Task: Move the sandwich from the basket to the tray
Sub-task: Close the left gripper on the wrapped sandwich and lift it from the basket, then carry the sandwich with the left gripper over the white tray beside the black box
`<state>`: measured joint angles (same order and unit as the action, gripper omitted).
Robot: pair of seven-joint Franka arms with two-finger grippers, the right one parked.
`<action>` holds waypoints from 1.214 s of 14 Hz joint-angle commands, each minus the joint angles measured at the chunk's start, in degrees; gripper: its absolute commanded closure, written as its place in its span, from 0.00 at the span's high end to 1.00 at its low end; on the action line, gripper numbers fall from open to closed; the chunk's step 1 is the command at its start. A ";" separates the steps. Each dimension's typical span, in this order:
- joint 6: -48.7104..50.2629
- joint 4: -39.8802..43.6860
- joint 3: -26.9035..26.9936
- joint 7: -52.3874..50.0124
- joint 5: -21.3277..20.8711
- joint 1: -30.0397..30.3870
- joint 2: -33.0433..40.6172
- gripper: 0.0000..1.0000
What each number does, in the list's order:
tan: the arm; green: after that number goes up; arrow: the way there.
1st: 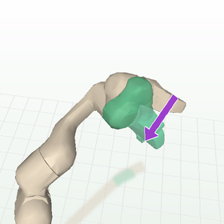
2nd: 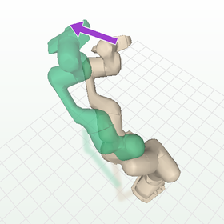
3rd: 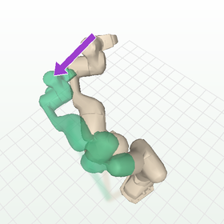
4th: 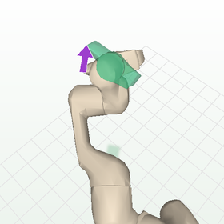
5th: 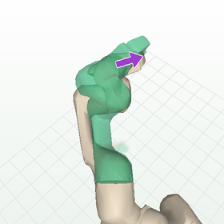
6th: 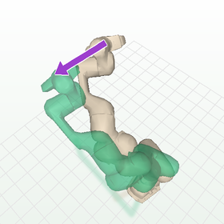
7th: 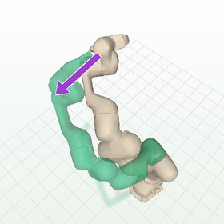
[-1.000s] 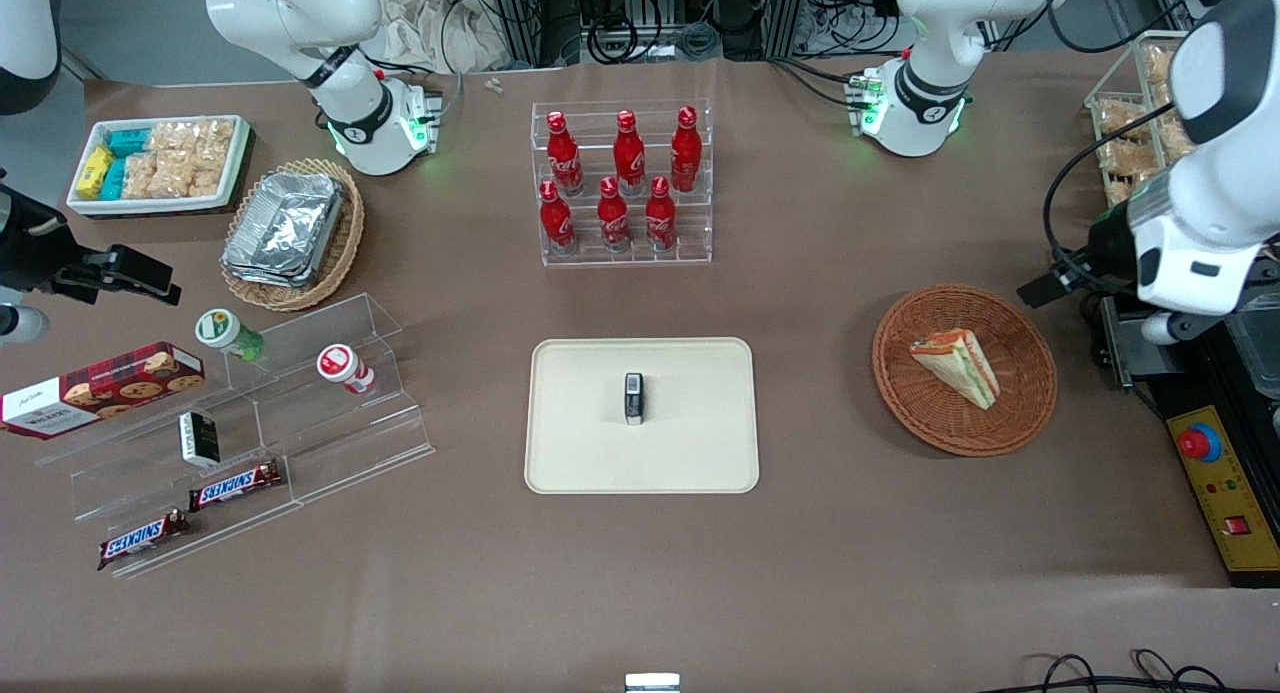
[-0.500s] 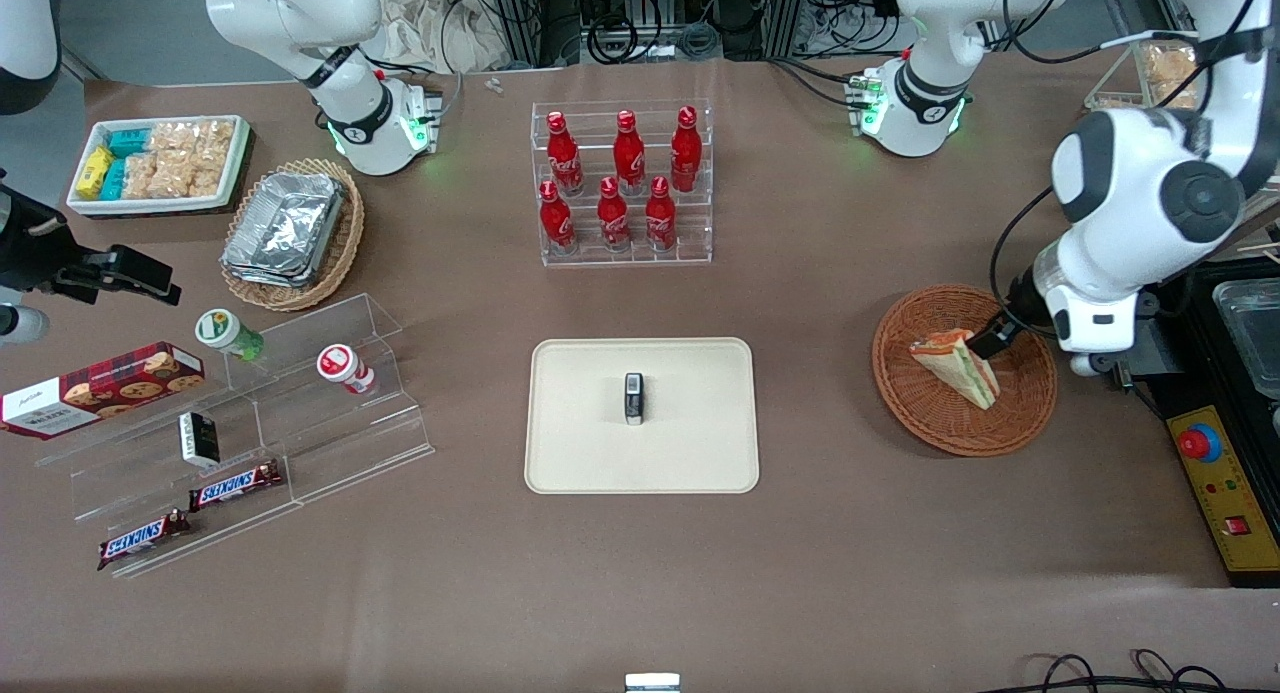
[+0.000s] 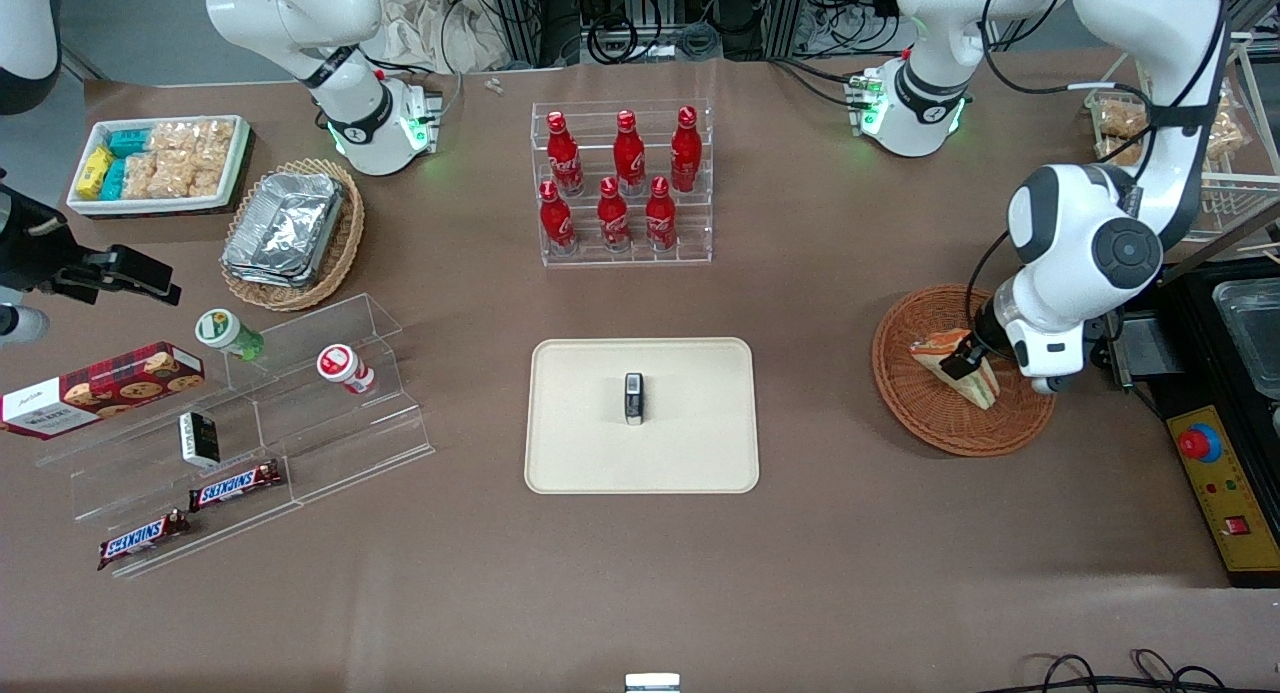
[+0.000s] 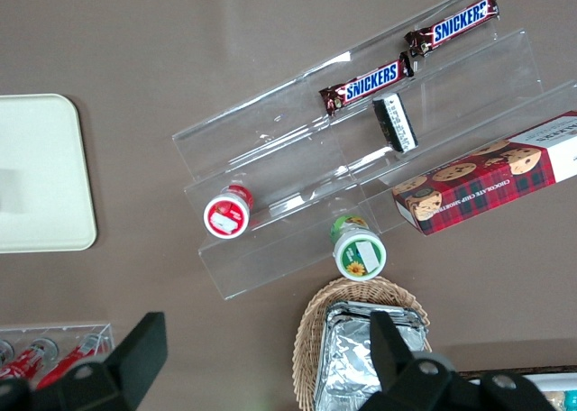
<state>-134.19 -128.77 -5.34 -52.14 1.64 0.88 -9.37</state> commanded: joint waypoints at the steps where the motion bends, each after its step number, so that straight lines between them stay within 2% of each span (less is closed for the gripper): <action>1: -3.44 -0.78 0.06 -1.47 -3.12 -0.17 -2.40 1.00; 4: -7.57 -0.78 0.24 -1.47 -4.19 -0.09 -6.09 0.99; 5: -8.01 -0.70 0.24 -1.56 -4.19 -0.09 -6.79 0.71; 6: -8.37 -0.69 0.24 -1.47 -4.19 -0.09 -6.89 0.23; 7: -8.37 -0.52 0.24 -1.13 -4.27 -0.09 -6.98 0.00; 11: -4.97 0.09 -0.02 -0.25 -5.07 -0.26 -3.31 0.00; 13: 6.24 4.29 -1.16 1.67 -5.07 -0.78 1.00 0.00; 15: 19.60 12.88 -5.63 5.37 -4.89 -0.88 1.90 0.00; 17: 26.93 19.50 -10.20 7.13 -4.71 -0.88 1.90 0.00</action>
<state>-113.70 -115.30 -12.00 -47.25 -2.66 0.29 -7.25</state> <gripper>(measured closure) 0.802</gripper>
